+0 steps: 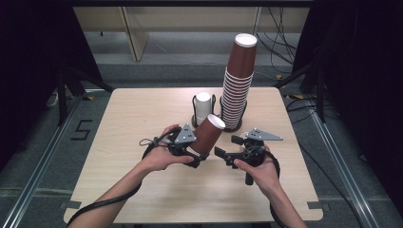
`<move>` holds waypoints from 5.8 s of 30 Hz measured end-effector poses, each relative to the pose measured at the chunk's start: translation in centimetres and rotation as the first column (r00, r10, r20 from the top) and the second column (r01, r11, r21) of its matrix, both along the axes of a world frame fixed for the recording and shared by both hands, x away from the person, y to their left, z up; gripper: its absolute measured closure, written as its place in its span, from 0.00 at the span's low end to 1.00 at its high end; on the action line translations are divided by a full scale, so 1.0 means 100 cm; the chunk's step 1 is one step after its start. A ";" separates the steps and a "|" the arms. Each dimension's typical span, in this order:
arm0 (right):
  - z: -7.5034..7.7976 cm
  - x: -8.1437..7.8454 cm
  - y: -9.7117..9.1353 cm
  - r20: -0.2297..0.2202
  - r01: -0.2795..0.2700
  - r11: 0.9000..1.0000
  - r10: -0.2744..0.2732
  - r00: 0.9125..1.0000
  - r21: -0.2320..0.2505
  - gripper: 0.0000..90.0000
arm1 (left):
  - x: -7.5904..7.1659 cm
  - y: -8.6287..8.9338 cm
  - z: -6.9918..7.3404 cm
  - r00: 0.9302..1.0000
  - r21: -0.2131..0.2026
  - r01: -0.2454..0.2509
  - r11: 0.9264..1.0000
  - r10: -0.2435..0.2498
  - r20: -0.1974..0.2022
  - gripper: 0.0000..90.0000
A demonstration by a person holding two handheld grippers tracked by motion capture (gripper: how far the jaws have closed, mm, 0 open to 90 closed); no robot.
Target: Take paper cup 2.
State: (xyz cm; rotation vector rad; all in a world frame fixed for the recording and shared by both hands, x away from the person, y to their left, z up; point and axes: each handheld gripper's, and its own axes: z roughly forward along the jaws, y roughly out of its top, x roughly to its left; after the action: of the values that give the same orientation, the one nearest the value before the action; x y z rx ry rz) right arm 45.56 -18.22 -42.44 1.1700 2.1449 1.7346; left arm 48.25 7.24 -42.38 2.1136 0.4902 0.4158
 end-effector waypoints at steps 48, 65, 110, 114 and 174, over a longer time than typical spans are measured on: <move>-0.019 0.004 -0.013 -0.053 -0.314 0.828 0.328 0.943 -0.465 0.21 | -0.012 0.014 -0.001 0.980 0.269 0.201 0.942 -0.191 -0.065 0.10; -0.012 0.007 -0.010 -0.198 -0.475 0.667 0.449 0.871 -0.574 0.23 | -0.024 0.007 0.004 0.952 0.396 0.304 0.866 -0.288 -0.103 0.10; -0.001 0.008 0.023 -0.250 -0.568 0.538 0.551 0.796 -0.623 0.22 | -0.028 -0.021 -0.002 0.904 0.556 0.423 0.716 -0.380 -0.197 0.10; 0.000 0.010 0.027 -0.238 -0.573 0.530 0.570 0.787 -0.625 0.22 | -0.028 -0.022 -0.001 0.901 0.557 0.428 0.712 -0.387 -0.197 0.10; -0.010 0.009 0.031 -0.193 -0.592 0.532 0.623 0.758 -0.605 0.27 | -0.028 -0.022 -0.005 0.912 0.518 0.406 0.753 -0.371 -0.176 0.02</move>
State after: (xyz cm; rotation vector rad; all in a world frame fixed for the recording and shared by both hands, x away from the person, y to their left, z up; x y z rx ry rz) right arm 46.44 -15.12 -43.39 0.1715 2.9726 0.9338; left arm 45.49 4.99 -42.89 2.7115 -0.0715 0.2610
